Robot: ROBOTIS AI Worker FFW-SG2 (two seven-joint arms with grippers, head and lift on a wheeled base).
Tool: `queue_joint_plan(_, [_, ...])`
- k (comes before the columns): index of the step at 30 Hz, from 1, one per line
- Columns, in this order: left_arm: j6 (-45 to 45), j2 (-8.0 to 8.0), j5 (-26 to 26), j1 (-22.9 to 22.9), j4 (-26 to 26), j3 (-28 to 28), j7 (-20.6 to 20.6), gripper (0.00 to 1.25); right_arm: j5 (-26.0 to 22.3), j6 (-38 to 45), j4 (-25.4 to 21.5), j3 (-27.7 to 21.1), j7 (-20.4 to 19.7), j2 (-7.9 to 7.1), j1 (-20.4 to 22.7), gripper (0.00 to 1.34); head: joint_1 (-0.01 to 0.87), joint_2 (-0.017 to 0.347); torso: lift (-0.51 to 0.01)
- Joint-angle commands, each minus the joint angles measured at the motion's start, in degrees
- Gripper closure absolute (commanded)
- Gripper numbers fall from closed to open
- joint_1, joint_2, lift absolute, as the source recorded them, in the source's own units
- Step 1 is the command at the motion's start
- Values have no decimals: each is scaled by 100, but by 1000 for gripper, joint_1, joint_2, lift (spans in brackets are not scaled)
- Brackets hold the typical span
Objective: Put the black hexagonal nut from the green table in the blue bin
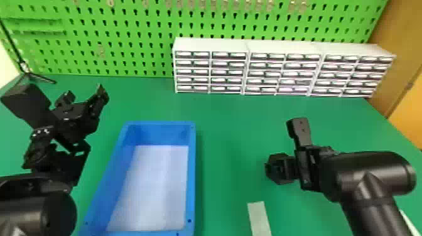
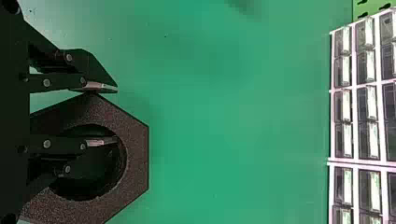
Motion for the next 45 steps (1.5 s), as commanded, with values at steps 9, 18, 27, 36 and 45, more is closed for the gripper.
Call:
queue_joint_plan(9, [0, -1, 12, 14, 0, -9, 8, 433, 27, -672, -242, -391, 0, 96, 236, 1003, 692, 8, -97])
queue_joint_plan(18, [-9, -1, 12, 14, 0, -17, 0, 433, 18, -1543, -365, -733, 0, 246, 447, 1003, 692, 8, -97])
queue_joint_plan(27, [0, -1, 12, 32, 26, -44, 0, 433, -97, -3028, -374, -1076, 0, 457, 640, 1003, 692, 8, -97])
queue_joint_plan(36, [0, -1, 12, 41, 53, -44, 0, 433, -562, -4179, -374, -944, -9, 509, 640, 1003, 692, 8, -97])
queue_joint_plan(45, [-9, -1, 12, 41, 53, -35, 8, 433, -1336, -4487, -374, -127, -18, 158, 482, 1003, 692, 8, -97])
